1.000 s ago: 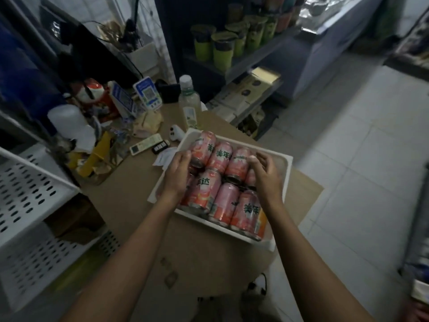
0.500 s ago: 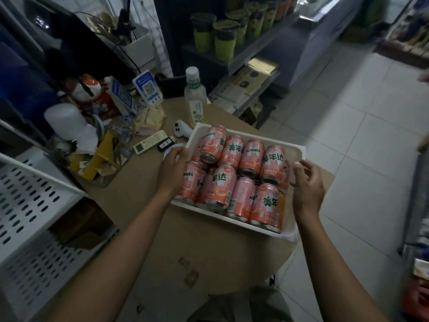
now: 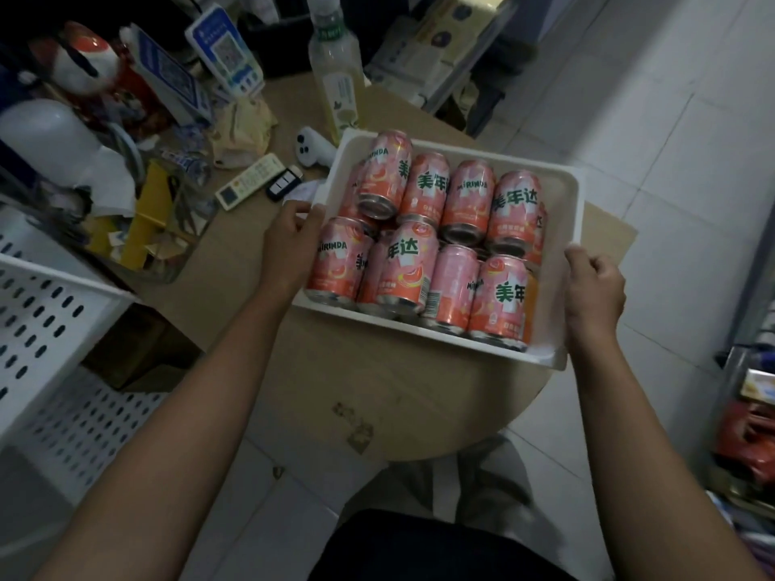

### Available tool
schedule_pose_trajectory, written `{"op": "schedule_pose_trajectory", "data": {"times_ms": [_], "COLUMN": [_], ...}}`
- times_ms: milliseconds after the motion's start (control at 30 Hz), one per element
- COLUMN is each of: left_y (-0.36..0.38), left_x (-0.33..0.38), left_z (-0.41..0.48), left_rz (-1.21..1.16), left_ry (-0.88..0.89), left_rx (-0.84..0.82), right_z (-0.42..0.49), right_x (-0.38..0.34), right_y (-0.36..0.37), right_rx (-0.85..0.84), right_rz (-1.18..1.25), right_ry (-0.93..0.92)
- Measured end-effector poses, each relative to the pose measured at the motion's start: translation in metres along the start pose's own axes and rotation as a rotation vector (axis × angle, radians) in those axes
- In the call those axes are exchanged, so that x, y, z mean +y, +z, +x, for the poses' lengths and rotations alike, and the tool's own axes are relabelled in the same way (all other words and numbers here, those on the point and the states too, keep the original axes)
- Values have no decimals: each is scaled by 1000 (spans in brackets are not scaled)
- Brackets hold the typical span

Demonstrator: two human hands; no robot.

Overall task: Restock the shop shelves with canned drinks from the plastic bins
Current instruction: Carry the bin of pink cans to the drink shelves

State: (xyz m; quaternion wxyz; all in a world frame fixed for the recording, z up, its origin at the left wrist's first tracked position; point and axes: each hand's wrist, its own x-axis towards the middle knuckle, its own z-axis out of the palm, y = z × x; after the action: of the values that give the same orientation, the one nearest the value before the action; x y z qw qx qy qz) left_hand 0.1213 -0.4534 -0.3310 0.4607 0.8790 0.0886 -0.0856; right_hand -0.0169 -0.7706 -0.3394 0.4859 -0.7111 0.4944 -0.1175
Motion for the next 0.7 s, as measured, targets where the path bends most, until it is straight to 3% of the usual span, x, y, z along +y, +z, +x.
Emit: {"op": "schedule_pose_trajectory", "data": {"times_ms": [167, 433, 700], "left_y": [7, 13, 82], "left_x": [2, 14, 84], "left_z": [17, -3, -52], "left_rz": [55, 84, -4], "left_ry": [4, 83, 75], "left_rx": [-27, 13, -71], "right_z": [10, 12, 59], "right_x": [-2, 7, 31], "right_y": [0, -24, -121], "right_rx": [-166, -135, -78], "right_rz": [24, 67, 90], "right_ry": [-18, -82, -81]}}
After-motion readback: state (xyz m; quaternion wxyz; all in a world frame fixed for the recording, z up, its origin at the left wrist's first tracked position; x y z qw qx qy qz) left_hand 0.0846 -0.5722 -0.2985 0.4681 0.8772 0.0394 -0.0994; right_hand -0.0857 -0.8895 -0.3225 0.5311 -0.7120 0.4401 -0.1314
